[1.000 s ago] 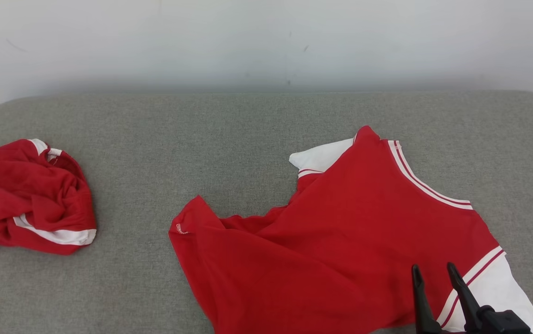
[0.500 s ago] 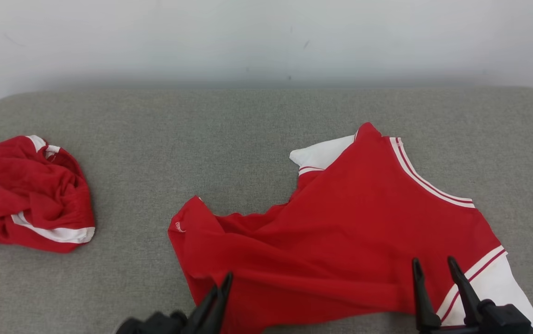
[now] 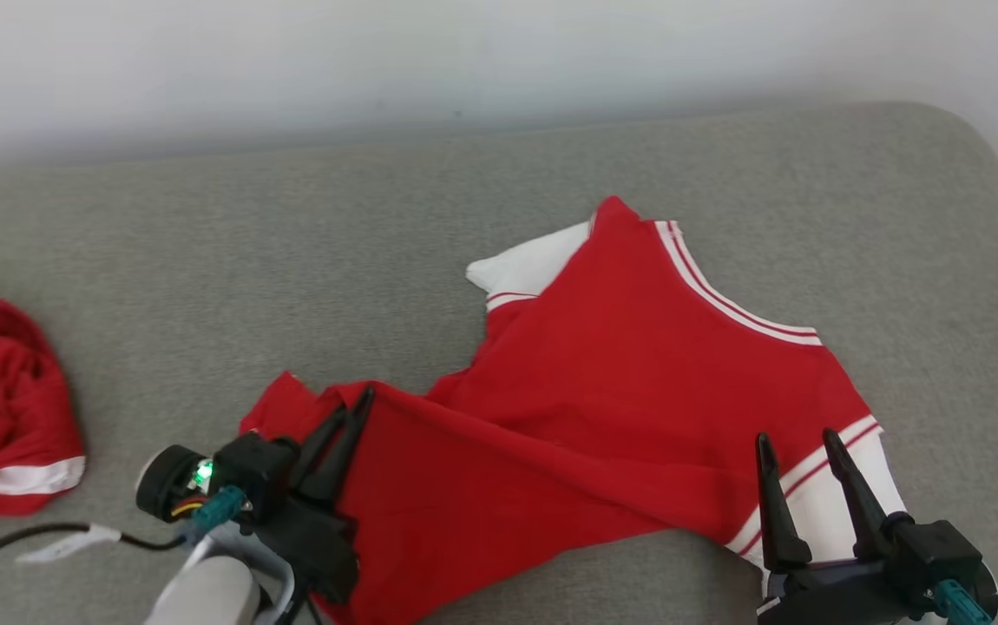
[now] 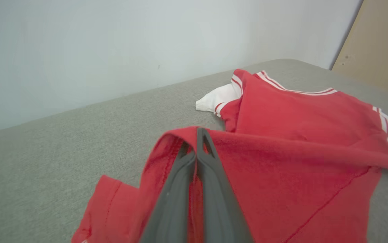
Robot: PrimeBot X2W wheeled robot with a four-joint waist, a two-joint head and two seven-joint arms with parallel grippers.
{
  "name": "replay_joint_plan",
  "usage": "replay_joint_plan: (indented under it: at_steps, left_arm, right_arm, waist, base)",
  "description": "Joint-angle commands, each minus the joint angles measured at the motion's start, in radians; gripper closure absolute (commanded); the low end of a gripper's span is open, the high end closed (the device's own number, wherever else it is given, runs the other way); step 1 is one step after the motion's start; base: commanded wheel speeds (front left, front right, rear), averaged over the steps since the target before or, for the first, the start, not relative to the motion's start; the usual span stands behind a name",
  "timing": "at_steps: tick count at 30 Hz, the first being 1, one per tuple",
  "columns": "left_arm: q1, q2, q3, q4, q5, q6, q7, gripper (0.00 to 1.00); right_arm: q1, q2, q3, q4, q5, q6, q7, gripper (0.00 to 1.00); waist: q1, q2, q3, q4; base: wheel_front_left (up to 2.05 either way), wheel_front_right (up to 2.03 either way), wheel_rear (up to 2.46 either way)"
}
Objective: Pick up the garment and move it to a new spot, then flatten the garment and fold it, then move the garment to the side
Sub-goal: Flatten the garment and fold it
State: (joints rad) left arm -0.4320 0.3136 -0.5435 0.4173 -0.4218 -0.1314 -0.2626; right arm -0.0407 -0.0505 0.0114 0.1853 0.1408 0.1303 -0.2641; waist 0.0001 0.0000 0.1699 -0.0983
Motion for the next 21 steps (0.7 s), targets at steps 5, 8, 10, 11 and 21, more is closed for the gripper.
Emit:
replay_joint_plan:
  at_steps: [5, 8, 10, 11, 21]
  left_arm:
    - [-0.051, 0.014, -0.019, 0.086, -0.045, 0.002, -0.004, 1.00]
    - [-0.055, 0.011, -0.020, 0.102, -0.044, 0.002, -0.004, 0.58]
    - [-0.042, 0.001, -0.009, 0.109, -0.049, 0.002, -0.004, 0.00]
    - [-0.030, -0.005, -0.004, 0.109, -0.051, 0.002, -0.004, 0.00]
    - [0.166, -0.059, 0.081, 0.028, -0.024, 0.002, -0.004, 0.00]
  right_arm:
    - [0.009, 0.001, -0.005, 0.010, 0.014, 0.001, 0.001, 0.00]
    - [0.020, 0.001, -0.008, 0.012, 0.016, 0.001, 0.001, 0.00]
    - [0.026, 0.000, -0.012, 0.015, 0.018, 0.001, 0.001, 0.00]
    - [0.028, 0.000, -0.013, 0.014, 0.019, 0.001, 0.001, 0.00]
    - [0.085, 0.000, -0.052, -0.006, -0.017, 0.001, 0.001, 0.00]
  waist:
    - [-0.0001, 0.0000, 0.033, -0.055]
    - [-0.0001, 0.0000, 0.025, -0.051]
    - [-0.0001, 0.0000, 0.012, -0.040]
    - [-0.0001, 0.0000, 0.004, -0.034]
    - [-0.0001, 0.0000, -0.082, 0.031]
  base:
    - [0.00, 0.00, 0.00]
    - [0.00, 0.00, 0.00]
    - [0.00, 0.00, 0.00]
    - [0.00, 0.00, 0.00]
    - [0.00, 0.00, 0.00]
